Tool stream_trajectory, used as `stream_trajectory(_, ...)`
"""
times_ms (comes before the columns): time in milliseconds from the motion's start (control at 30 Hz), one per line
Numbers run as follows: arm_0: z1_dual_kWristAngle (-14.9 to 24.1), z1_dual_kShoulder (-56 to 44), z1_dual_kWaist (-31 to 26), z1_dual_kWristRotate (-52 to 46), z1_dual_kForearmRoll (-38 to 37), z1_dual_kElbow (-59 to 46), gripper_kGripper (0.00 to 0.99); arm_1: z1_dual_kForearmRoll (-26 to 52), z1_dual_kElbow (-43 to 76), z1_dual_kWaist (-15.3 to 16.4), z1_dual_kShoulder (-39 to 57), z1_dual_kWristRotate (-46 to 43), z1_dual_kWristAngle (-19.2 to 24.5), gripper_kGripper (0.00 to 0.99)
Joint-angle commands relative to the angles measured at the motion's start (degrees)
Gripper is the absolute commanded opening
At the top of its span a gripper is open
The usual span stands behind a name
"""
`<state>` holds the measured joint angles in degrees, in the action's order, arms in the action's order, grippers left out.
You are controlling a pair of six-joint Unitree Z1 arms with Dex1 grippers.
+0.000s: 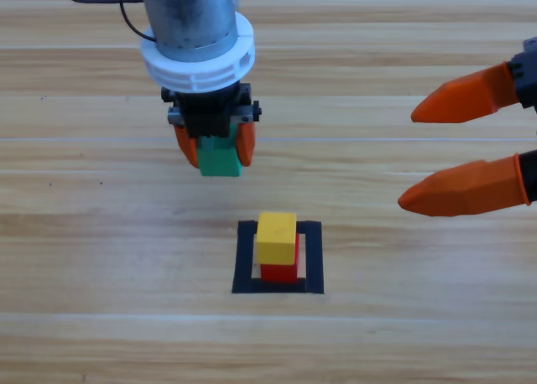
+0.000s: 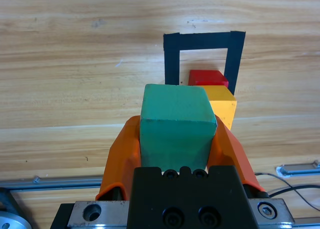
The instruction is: Stack the blocks in the rectangular block: red at the bottom, yellow in the middle, green on top
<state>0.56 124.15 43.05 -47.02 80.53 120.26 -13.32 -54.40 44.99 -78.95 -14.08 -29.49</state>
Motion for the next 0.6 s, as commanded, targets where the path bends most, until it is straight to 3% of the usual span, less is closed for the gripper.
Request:
stream_trajectory(33,0.2,-0.2,3.6,-1.2,0.2,-0.9,0.000,0.7,1.5,1.2,0.6,-0.6,0.5,0.985)
stream_trajectory(600,0.5,1.8,7.4,-3.9,0.2,-0.7,0.000,0.7,1.7,1.2,0.6,-0.5,0.7,0.985)
